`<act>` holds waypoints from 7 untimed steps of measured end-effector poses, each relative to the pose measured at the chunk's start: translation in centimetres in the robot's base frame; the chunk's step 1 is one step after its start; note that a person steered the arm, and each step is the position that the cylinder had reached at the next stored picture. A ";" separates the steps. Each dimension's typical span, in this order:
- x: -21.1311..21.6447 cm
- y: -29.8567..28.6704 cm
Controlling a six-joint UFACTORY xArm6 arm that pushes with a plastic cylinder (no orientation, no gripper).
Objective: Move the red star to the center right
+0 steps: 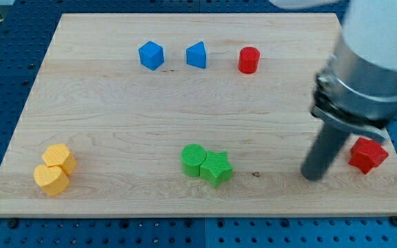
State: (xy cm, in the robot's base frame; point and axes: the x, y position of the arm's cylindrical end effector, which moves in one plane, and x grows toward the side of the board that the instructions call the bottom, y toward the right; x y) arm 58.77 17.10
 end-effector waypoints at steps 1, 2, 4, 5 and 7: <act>2.9 3.3; 2.9 6.5; -0.2 7.0; -0.9 7.0; -5.0 7.0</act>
State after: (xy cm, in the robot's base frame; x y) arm 53.80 24.14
